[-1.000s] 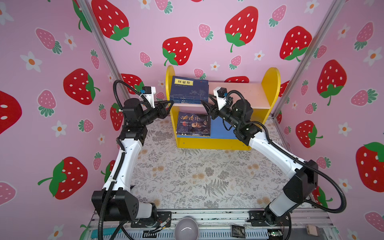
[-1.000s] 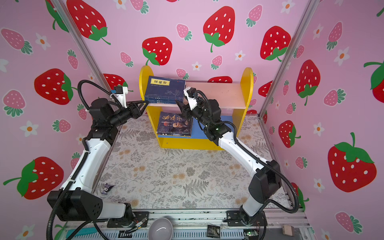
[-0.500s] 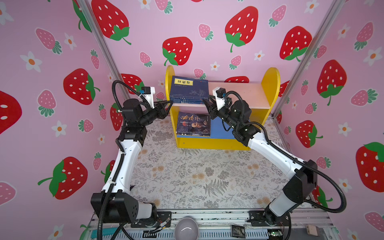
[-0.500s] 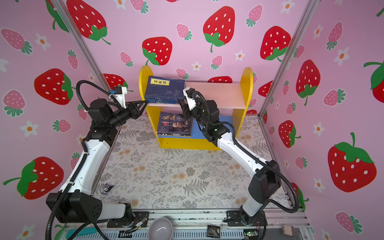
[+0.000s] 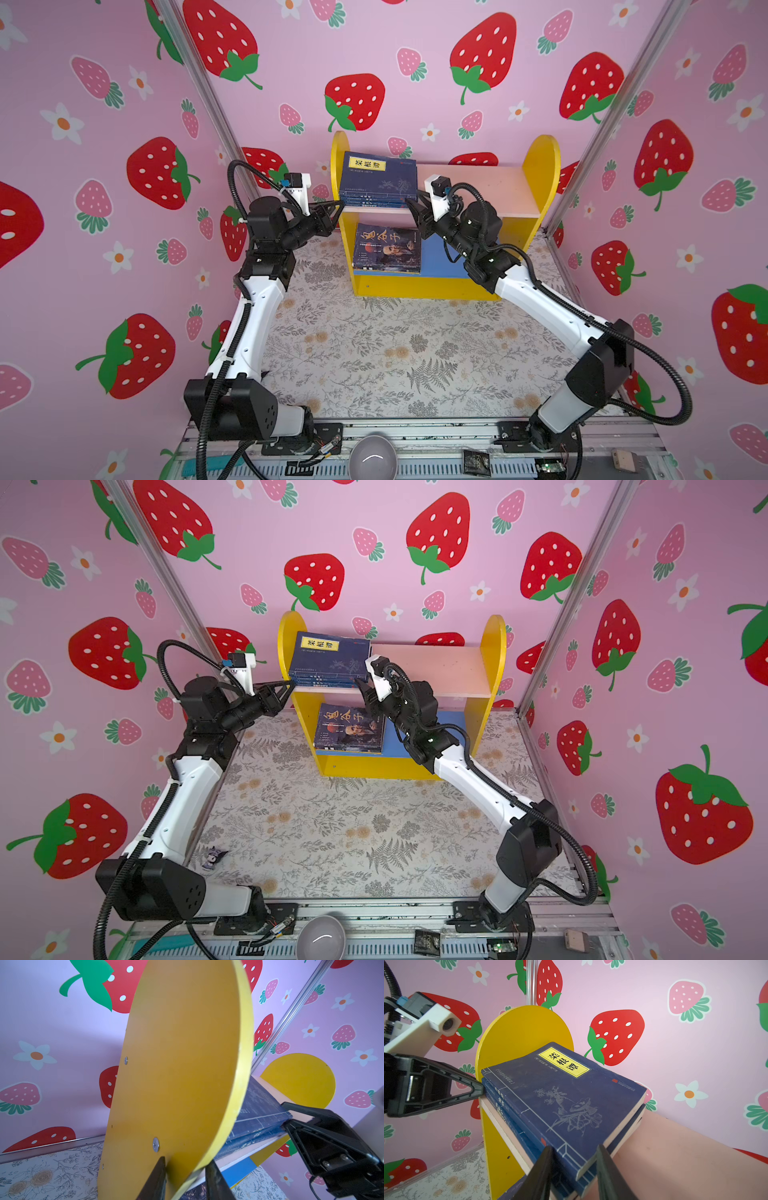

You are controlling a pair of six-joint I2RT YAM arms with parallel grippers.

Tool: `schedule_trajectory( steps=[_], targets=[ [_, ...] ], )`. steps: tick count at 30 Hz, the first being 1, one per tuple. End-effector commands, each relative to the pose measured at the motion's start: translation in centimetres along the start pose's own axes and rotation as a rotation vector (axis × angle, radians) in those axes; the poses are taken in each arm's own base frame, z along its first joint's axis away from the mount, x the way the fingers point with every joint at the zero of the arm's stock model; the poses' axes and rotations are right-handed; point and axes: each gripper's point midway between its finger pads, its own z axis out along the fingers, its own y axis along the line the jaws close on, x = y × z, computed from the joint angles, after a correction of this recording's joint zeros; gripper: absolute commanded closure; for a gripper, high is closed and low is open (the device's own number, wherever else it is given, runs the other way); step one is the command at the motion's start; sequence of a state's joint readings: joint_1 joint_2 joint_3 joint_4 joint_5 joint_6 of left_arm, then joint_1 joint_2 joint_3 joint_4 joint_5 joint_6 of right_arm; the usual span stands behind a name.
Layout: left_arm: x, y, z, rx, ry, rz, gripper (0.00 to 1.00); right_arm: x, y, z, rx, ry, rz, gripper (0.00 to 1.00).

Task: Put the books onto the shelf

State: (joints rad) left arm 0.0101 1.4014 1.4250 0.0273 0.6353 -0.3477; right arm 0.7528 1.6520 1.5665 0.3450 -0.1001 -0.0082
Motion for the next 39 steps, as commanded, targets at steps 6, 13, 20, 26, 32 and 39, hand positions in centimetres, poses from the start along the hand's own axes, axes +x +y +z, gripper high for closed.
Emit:
schedule_trajectory(
  steps=[6, 13, 20, 26, 32, 39],
  targets=[
    [-1.6, -1.1, -1.1, -0.005, -0.059, 0.034, 0.62, 3.5, 3.8, 0.3, -0.111, 0.081, 0.028, 0.49],
    [-1.3, -1.2, -1.3, -0.005, -0.051, 0.026, 0.62, 3.0, 1.6, -0.4, 0.026, 0.075, 0.027, 0.27],
    [-1.6, -1.7, -1.6, 0.006, -0.058, 0.029, 0.62, 2.6, 0.0, -2.0, 0.121, 0.050, 0.046, 0.20],
    [-1.3, -1.6, -1.5, 0.009, -0.053, 0.021, 0.62, 3.1, 0.8, -2.0, 0.080, 0.040, 0.036, 0.21],
    [-1.4, -1.6, -1.6, 0.008, -0.054, 0.025, 0.62, 3.2, 1.3, -0.6, 0.045, 0.036, 0.037, 0.29],
    [-1.2, -1.4, -1.5, -0.003, -0.048, 0.029, 0.61, 3.4, 2.3, 0.4, -0.009, 0.034, 0.052, 0.38]
  ],
)
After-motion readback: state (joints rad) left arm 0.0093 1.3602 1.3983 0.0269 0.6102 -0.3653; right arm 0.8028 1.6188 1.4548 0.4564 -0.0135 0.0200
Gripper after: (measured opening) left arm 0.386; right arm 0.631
